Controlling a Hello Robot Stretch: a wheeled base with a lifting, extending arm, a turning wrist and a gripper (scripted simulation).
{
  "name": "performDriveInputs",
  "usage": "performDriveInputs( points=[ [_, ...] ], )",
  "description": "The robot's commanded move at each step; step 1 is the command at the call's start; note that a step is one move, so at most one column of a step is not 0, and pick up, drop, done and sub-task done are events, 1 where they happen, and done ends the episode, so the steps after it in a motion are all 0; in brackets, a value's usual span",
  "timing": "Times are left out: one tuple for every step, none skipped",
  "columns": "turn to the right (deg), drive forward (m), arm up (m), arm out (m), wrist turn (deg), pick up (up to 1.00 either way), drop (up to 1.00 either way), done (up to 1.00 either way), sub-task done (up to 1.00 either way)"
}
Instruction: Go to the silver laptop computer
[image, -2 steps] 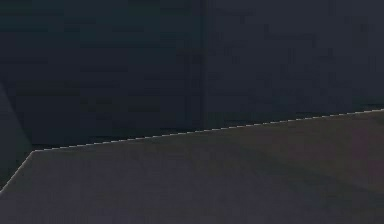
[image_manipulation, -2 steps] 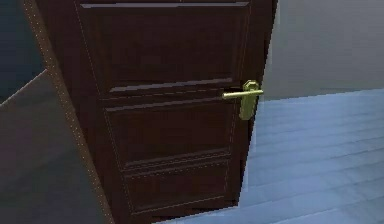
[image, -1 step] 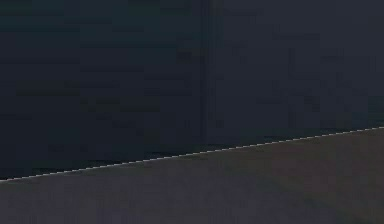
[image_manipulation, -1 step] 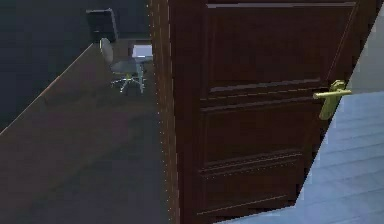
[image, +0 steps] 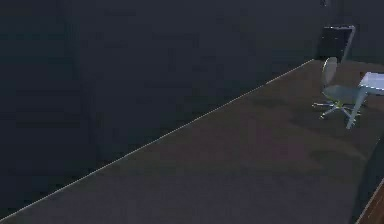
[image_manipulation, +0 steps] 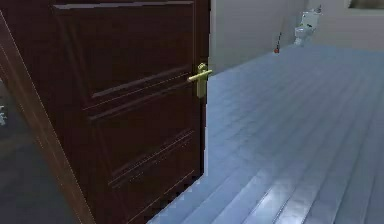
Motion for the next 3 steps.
performDriveInputs(
  points=[
    [0.0,0.65,0.0,0.0,0.0,0.0,0.0,0.0,0.0],
    [42.0,0.0,0.0,0.0,0.0,0.0,0.0,0.0,0.0],
    [0.0,1.0,0.0,0.0,0.0,0.0,0.0,0.0,0.0]
  ],
)
